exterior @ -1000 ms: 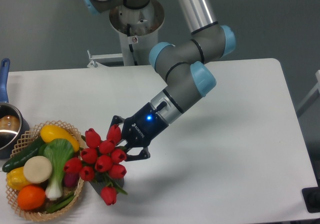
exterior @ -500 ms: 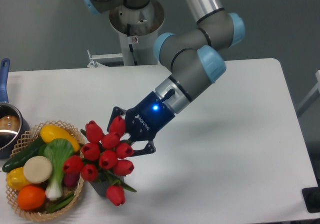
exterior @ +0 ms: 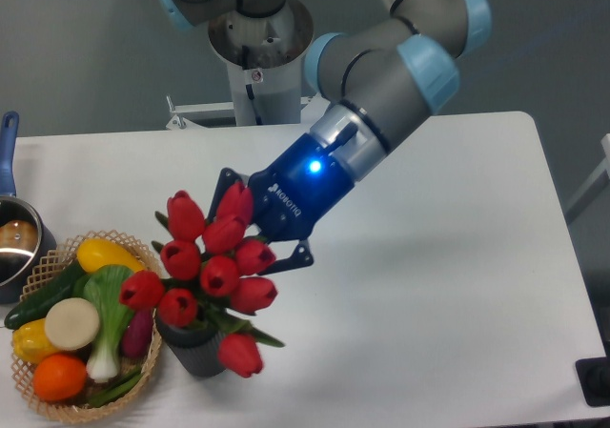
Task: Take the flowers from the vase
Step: 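Carry the tulip bunch away from the vase, holding it raised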
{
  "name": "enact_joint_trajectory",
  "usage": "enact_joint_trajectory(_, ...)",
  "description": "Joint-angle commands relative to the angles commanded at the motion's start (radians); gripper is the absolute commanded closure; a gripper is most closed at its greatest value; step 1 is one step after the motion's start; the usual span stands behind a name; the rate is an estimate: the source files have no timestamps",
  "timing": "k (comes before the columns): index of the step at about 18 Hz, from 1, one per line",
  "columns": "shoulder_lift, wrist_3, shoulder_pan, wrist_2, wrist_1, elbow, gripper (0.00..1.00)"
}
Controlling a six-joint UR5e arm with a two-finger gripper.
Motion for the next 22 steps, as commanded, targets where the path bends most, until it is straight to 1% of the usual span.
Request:
enact_joint_trajectory(3, -0.003, 0.015, 0.061, 0.012, 0.002, 0.028, 1.0)
enact_joint_trajectory(5, -0.003, 0.046, 0.1, 0.061, -0.002, 0.029, 1.0)
enact_joint_trajectory(7, -0.003, 0.099, 0.138, 0.158, -0.002, 0.019, 1.0)
enact_joint_trajectory(10, -0.003, 0.146, 0.158, 0.305, -0.003, 0.012, 1.0)
enact_joint_trajectory(12, -0.003, 0.193, 0.164, 0.42, -0.008, 0.011, 0.98)
enact_joint_trajectory(17, -0.008, 0.206, 0.158, 0.739, -0.011, -0.017, 0.99)
enact_joint_trajectory(18, -0.015, 0.233, 0.158, 0.756, -0.011, -0.021, 0.99)
enact_joint_trajectory(19, -0.017, 0.305, 0.16, 0.77, -0.012, -0.023, 0.98)
enact_joint_trajectory(20, -0.026, 0.354, 0.16, 0.793, -0.029, -0.021, 0.98)
enact_joint_trajectory(22, -0.032, 0.376, 0.157, 0.891, -0.092, -0.015, 0.98)
